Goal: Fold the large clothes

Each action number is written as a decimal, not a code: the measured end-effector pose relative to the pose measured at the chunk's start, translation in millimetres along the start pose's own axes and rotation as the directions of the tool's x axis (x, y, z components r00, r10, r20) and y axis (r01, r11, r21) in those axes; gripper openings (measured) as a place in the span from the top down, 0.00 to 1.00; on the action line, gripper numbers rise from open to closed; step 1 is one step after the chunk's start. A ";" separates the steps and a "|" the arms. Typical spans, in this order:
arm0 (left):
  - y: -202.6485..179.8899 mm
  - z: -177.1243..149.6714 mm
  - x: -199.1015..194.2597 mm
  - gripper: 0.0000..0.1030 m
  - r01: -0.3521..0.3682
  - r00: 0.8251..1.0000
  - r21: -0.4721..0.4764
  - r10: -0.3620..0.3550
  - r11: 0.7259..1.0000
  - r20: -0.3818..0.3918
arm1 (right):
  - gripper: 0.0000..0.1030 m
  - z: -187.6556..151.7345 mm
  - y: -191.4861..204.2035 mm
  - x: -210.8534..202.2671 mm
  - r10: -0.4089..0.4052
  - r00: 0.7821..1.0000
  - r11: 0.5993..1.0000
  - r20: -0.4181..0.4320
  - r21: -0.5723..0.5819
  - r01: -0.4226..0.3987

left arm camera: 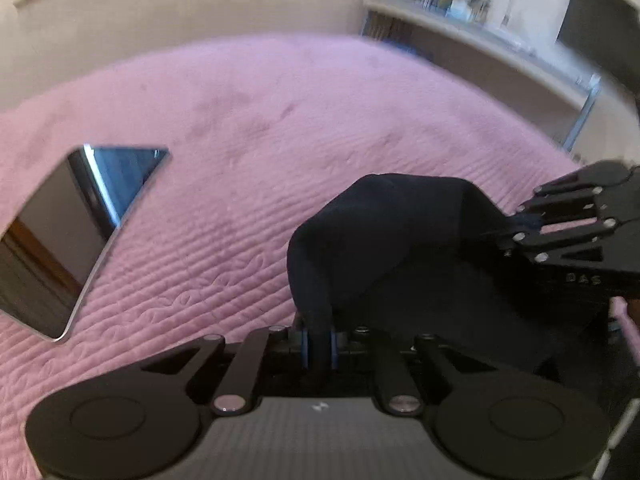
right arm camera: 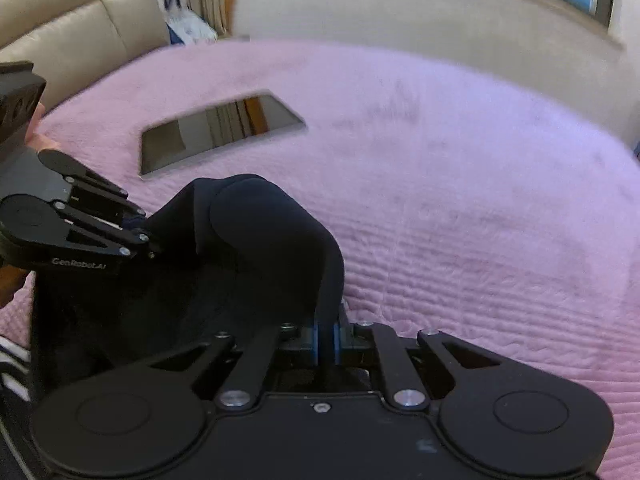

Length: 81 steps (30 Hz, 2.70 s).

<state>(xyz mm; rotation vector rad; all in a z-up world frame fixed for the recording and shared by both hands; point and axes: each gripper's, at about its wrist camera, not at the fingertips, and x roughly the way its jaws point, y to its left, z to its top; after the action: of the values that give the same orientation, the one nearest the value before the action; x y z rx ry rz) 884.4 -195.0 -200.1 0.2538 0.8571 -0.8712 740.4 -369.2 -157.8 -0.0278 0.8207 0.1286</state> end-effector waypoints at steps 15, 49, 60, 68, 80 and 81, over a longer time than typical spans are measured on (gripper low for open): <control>-104.9 -100.8 -257.3 0.90 -0.096 0.934 0.030 0.080 0.995 0.348 | 0.94 -70.9 131.5 -251.2 0.012 0.927 0.899 0.376 -0.410 0.154; -144.4 -236.8 -181.5 0.97 -0.079 0.997 -0.377 0.063 0.923 -0.054 | 0.77 -235.3 67.1 -198.8 0.125 0.979 0.782 -0.159 0.624 0.001; -100.0 -282.3 -188.9 0.95 -0.030 0.999 -0.566 0.048 0.824 0.017 | 0.79 -241.2 69.1 -205.1 0.033 0.976 0.846 -0.216 0.526 0.088; -118.4 -275.5 -230.4 0.83 -0.071 0.995 -0.440 0.098 0.895 0.037 | 0.44 -229.4 65.4 -248.3 -0.046 0.985 0.872 -0.167 0.473 0.121; -175.1 -269.6 -169.8 0.84 0.063 0.995 -0.383 -0.087 0.922 -0.047 | 0.83 -233.5 182.3 -186.6 0.069 0.957 0.972 -0.282 0.234 -0.001; -174.1 -282.2 -167.8 0.85 0.066 0.994 -0.397 -0.097 0.916 -0.059 | 0.92 -246.7 182.8 -184.0 0.065 0.945 0.973 -0.320 0.232 0.012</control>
<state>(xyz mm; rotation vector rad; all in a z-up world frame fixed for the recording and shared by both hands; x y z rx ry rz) 538.1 -64.4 -234.4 -0.1038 1.1017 -0.7493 413.9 -225.4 -186.9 0.1874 1.1640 0.0532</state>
